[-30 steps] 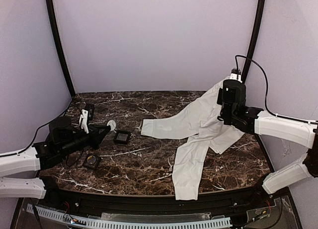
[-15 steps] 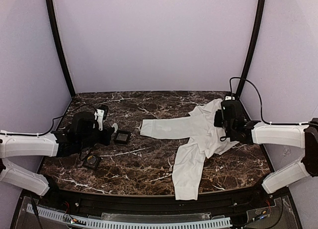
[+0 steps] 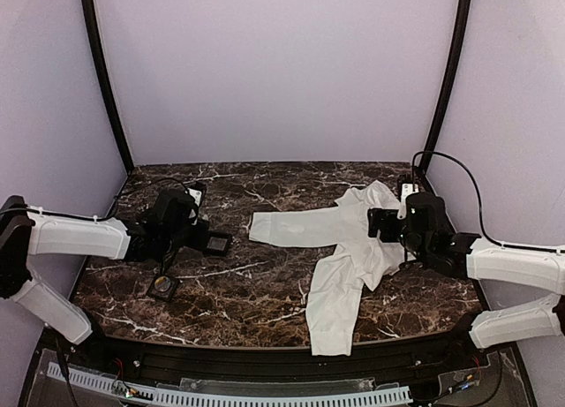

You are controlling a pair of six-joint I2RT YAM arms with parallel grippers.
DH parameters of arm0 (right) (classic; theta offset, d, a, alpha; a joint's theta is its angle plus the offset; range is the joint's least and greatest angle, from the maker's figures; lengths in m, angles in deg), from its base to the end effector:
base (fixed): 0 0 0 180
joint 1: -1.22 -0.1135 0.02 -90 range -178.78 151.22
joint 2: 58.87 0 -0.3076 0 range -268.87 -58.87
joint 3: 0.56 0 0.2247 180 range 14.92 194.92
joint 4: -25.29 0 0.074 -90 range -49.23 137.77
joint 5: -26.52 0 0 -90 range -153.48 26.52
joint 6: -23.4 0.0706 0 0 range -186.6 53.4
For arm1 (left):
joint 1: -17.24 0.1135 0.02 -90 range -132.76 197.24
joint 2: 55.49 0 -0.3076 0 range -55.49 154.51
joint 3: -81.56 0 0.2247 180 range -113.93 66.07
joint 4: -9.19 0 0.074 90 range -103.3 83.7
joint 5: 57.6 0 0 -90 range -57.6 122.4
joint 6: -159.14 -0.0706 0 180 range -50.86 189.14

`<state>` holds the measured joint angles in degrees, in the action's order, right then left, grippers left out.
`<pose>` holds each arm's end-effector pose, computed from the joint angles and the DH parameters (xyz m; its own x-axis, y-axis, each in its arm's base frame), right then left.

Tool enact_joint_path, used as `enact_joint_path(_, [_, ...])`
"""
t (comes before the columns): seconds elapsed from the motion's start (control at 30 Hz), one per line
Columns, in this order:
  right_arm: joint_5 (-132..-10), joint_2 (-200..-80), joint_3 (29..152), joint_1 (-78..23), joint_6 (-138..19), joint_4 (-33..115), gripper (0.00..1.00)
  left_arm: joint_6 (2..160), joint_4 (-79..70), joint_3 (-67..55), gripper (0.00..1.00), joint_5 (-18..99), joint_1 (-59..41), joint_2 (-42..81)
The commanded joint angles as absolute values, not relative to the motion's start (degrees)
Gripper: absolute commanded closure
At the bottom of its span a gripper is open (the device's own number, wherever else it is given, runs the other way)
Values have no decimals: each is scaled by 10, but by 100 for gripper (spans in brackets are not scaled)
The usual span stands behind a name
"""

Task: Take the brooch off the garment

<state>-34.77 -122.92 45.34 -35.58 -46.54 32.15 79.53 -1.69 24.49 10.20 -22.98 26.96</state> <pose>0.1982 0.1059 0.2626 -0.3786 0.0924 -0.9209 -0.0500 0.9915 0.1201 0.2425 -0.1701 0.2397 -0.5101 0.2127 -0.8334 0.2778 0.9578 0.0744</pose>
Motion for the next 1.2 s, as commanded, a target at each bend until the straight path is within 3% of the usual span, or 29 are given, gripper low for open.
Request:
enact_joint_path(0.0, [-372,-1163,429,-363,-453,329,2,776,-49,219,99,78,-227,297])
enact_joint_path(0.37, [-403,-1054,395,-364,-458,350,1,762,-46,194,99,74,-227,364])
enact_joint_path(0.97, [-400,-1063,388,-364,-459,345,1,748,-57,162,99,65,-227,427])
enact_joint_path(1.17, [-399,-1073,388,-364,-459,340,1,746,-60,160,91,76,-227,431])
